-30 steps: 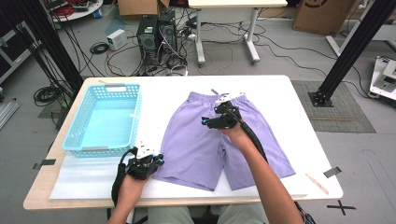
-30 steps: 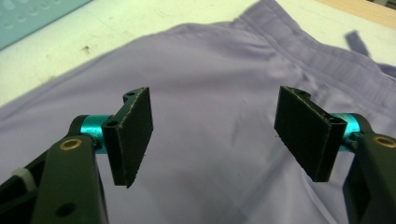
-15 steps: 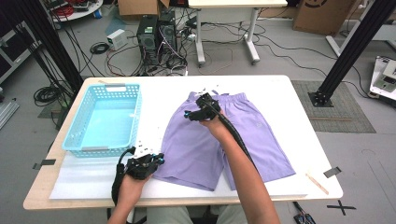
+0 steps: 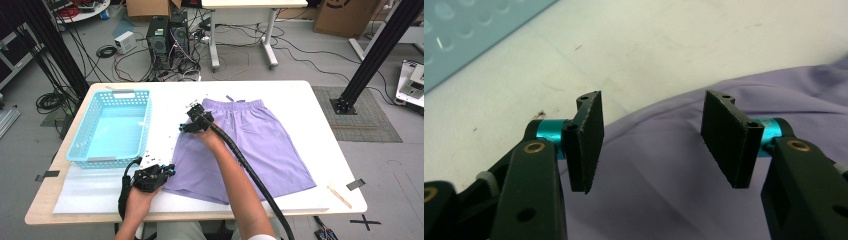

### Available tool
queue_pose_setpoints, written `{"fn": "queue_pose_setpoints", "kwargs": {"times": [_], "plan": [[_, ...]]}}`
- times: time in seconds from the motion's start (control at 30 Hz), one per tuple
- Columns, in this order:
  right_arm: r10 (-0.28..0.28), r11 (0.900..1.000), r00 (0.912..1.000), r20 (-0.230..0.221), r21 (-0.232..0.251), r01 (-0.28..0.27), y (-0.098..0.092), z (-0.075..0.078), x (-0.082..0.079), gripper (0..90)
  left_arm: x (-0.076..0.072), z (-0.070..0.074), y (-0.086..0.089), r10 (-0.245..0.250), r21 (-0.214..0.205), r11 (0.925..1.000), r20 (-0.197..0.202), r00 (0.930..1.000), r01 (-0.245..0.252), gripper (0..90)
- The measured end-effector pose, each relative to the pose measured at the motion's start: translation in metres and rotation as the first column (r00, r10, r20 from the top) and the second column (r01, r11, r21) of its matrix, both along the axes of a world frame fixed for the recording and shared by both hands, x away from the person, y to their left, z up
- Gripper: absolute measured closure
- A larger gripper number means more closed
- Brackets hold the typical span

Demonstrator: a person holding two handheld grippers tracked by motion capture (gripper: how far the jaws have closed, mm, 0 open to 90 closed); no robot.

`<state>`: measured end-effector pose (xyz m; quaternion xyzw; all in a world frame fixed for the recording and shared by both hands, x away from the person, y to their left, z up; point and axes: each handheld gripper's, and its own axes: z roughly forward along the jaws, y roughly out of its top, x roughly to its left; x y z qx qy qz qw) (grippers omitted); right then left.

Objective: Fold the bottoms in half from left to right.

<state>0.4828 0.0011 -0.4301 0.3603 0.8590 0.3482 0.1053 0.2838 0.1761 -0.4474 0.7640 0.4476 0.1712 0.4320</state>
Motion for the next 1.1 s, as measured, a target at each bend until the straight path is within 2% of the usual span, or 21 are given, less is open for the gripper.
{"fn": "queue_pose_setpoints", "kwargs": {"times": [0.1, 0.17, 0.3, 0.4, 0.53, 0.57, 0.7, 0.77, 0.9, 0.97, 1.03, 1.1], "plan": [[-0.008, 0.9985, 0.9998, -0.017, -0.054, 0.007, 0.008, -0.006, -0.001, 50.5, -0.001, 0.000, 0.001, 0.002, 0.003, 1.0000, -0.003, 1.0000, -0.002, 87.5], [-0.013, 0.9956, 0.9998, 0.017, -0.093, 0.015, 0.013, -0.008, -0.004, 54.5, -0.001, -0.001, 0.001, 0.004, 0.001, 1.0000, -0.004, 1.0000, -0.004, 87.5], [-0.016, 0.9949, 0.9995, 0.027, -0.099, 0.018, 0.017, -0.008, -0.008, 70.7, -0.001, -0.001, 0.001, 0.007, 0.001, 1.0000, -0.004, 1.0000, -0.007, 87.5], [-0.007, 0.9953, 0.9998, 0.020, -0.097, 0.009, 0.018, -0.007, -0.009, 86.6, -0.002, 0.000, 0.001, 0.008, 0.002, 1.0000, 0.000, 1.0000, -0.008, 87.5], [-0.002, 0.9951, 0.9997, 0.024, -0.099, 0.005, 0.016, -0.005, -0.010, 88.1, -0.003, 0.003, 0.000, -0.001, -0.019, 0.9998, 0.005, 1.0000, 0.001, 87.6], [-0.003, 0.9961, 0.9995, 0.030, -0.088, 0.005, 0.014, -0.004, -0.011, 88.1, -0.003, 0.003, 0.000, -0.003, -0.023, 0.9997, 0.007, 1.0000, 0.003, 87.5], [-0.014, 0.9985, 0.9994, 0.032, -0.051, 0.016, 0.002, 0.003, -0.012, 88.2, -0.005, 0.009, -0.006, -0.019, -0.098, 0.9950, 0.006, 0.9998, 0.020, 87.5], [-0.025, 0.9992, 0.9991, 0.035, -0.029, 0.026, -0.007, 0.007, -0.013, 88.2, -0.005, 0.014, -0.009, -0.029, -0.147, 0.9886, 0.012, 0.9995, 0.031, 87.6], [-0.054, 0.9978, 0.9978, 0.038, 0.040, 0.053, -0.027, 0.017, -0.016, 88.1, -0.002, 0.025, -0.021, -0.065, -0.217, 0.9737, 0.025, 0.9976, 0.069, 87.5], [-0.064, 0.9960, 0.9967, 0.049, 0.066, 0.061, -0.039, 0.024, -0.017, 88.2, 0.000, 0.029, -0.030, -0.086, -0.228, 0.9696, 0.024, 0.9960, 0.090, 87.5], [-0.074, 0.9946, 0.9956, 0.058, 0.077, 0.069, -0.050, 0.032, -0.017, 88.2, 0.003, 0.035, -0.041, -0.111, -0.216, 0.9697, 0.028, 0.9934, 0.115, 87.5], [-0.087, 0.9926, 0.9945, 0.059, 0.090, 0.082, -0.063, 0.038, -0.018, 88.2, 0.006, 0.041, -0.050, -0.130, -0.228, 0.9645, 0.029, 0.9911, 0.133, 87.5]]}}
